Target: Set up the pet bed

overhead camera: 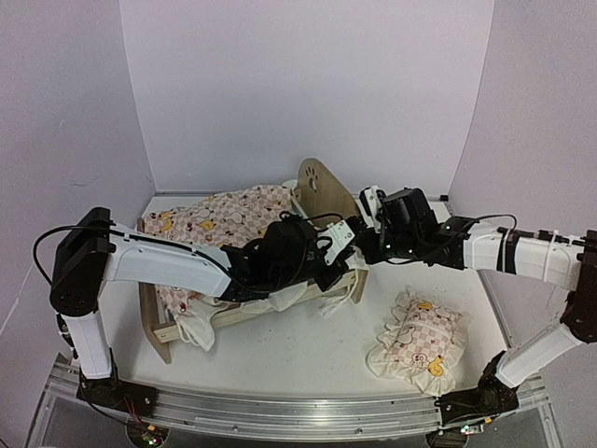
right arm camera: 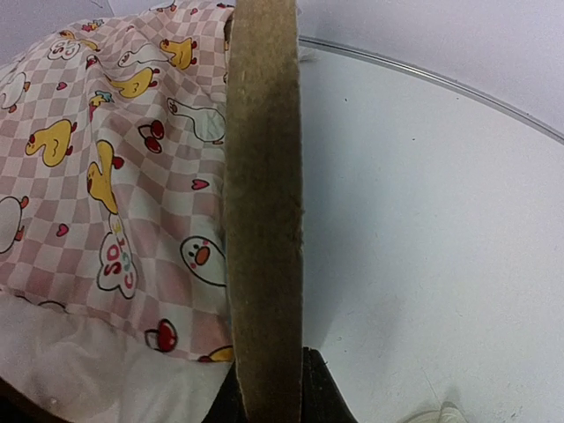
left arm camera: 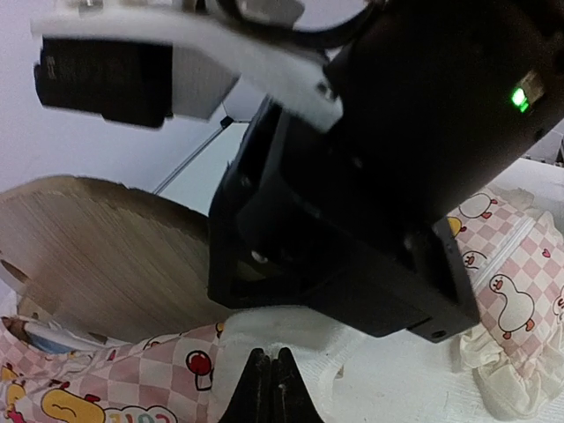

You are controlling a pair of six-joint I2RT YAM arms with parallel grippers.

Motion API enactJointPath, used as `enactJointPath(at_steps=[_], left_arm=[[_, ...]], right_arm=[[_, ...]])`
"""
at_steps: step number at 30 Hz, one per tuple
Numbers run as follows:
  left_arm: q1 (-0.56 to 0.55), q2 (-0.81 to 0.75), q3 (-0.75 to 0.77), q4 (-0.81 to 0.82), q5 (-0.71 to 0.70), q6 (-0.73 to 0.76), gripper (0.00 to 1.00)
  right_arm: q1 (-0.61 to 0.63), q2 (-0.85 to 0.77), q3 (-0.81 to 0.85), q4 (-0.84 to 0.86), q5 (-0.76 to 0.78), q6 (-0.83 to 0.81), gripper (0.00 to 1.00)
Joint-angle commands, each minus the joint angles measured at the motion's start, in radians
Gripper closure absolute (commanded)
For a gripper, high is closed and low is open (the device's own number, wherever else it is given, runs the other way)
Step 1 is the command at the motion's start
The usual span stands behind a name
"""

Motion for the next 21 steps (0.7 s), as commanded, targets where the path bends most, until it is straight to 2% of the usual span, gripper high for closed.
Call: enactJointPath(at_steps=[1,11,17,18,21], left_arm=[[0.010,0.032,-0.026,0.080,-0.059,-0.063,1.00],[0.011,-0.005,-0.115,0.048,-0.042,-0.077,1.00],[0.014,0.040,-0.032,-0.090,-0.076,-0.081,1.00],[0.014,0.039,-0.013,-0.121,-0.079,-0.094,0.95],[0.012,-0.022,-0.011,-0.176,-0.066,-0.130,0.62]], right_arm=[[0.020,-0.050,0.001,0.192,-0.281,0.199,1.00],[0.019,-0.019,0.048,0.188,-0.253,0.169,1.00],[0.018,0.016,0.087,0.172,-0.232,0.140,1.00],[0.018,0.021,0.094,0.168,-0.230,0.138,1.00],[0.017,0.038,0.112,0.162,-0.238,0.139,1.00]])
